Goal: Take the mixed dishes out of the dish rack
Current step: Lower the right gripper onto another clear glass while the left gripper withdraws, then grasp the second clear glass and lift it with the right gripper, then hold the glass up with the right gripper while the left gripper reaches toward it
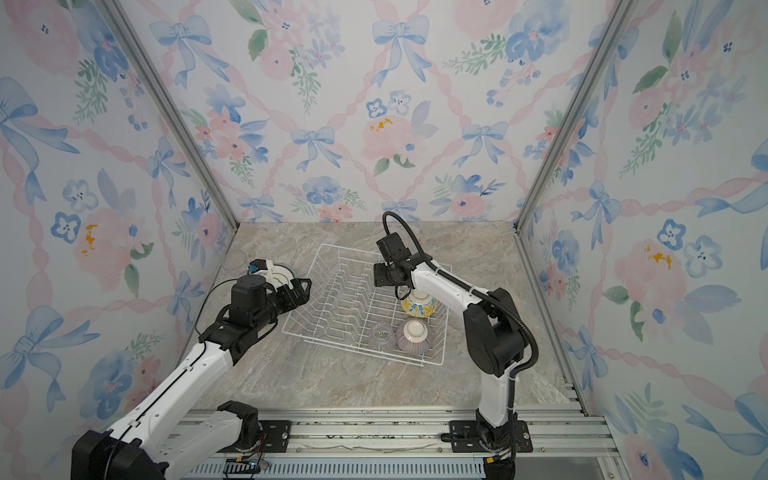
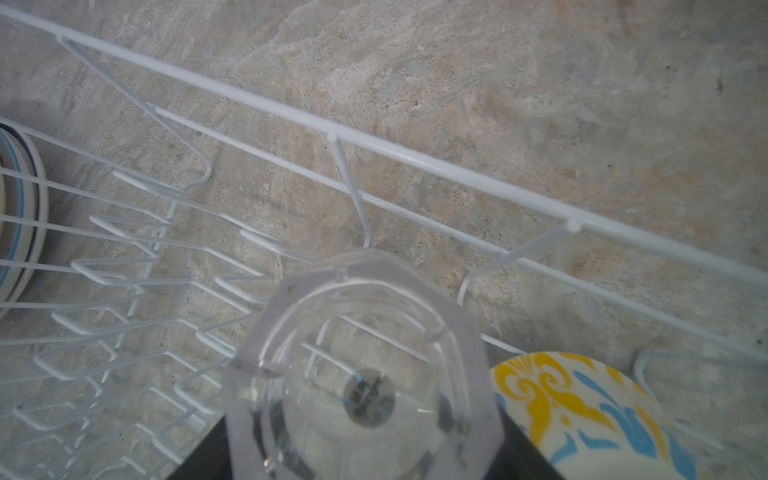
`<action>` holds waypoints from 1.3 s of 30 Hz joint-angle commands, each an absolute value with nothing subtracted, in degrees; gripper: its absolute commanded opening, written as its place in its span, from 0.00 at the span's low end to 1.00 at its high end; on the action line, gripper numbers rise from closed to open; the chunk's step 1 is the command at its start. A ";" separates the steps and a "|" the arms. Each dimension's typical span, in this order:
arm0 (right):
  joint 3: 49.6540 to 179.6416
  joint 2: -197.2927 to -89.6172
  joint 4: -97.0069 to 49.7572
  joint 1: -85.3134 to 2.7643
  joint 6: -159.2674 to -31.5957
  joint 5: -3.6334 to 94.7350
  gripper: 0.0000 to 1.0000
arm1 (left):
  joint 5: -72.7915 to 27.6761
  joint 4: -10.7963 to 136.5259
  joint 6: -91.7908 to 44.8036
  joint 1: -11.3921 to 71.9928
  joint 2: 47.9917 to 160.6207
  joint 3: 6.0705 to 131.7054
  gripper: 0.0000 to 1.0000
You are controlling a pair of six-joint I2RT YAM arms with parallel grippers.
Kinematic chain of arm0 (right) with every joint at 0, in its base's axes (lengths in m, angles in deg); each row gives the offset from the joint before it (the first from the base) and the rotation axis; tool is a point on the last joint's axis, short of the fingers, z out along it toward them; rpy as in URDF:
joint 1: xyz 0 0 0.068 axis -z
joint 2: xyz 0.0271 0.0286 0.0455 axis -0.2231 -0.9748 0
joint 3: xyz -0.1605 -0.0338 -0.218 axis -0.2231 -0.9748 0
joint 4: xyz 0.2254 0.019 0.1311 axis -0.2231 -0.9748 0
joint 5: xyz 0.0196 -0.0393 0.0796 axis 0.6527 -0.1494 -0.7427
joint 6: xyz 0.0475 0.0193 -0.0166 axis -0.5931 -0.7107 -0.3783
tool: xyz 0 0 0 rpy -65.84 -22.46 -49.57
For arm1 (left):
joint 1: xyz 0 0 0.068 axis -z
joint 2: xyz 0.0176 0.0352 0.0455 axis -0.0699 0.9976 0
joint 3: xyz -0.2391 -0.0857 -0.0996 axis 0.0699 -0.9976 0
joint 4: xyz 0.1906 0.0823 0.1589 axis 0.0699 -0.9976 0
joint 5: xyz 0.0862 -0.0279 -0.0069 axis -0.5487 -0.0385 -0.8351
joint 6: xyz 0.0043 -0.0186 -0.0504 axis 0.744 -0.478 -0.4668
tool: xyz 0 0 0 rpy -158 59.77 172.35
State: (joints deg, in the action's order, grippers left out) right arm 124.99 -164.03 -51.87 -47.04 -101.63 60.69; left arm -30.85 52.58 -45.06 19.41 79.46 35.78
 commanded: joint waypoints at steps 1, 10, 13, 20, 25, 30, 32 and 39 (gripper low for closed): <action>123.69 -159.49 -49.30 -46.29 -103.76 58.27 0.49 | -29.35 54.60 -44.41 19.70 80.57 36.51 0.98; 120.68 -153.55 -46.05 -45.68 -106.95 53.30 0.49 | -24.68 59.36 -46.00 20.32 83.91 37.23 0.98; 119.69 -151.77 -44.24 -45.50 -108.63 50.53 0.50 | -24.14 60.50 -46.13 20.75 85.24 37.54 0.98; 117.32 -147.52 -40.92 -45.16 -111.06 46.92 0.50 | -23.59 65.38 -46.32 21.48 86.71 36.92 0.98; 116.18 -147.06 -38.31 -44.32 -113.15 43.34 0.50 | -18.92 70.63 -46.54 22.15 89.80 36.58 0.98; 114.98 -146.62 -36.28 -43.75 -115.92 41.19 0.50 | -18.41 71.19 -45.32 24.47 92.45 38.54 0.98; 114.07 -146.29 -34.65 -43.40 -117.17 40.11 0.50 | -18.47 71.55 -45.02 25.29 93.19 38.64 0.98; 113.85 -146.01 -32.56 -42.98 -119.80 36.46 0.49 | -17.01 75.13 -44.53 27.37 96.11 42.00 0.94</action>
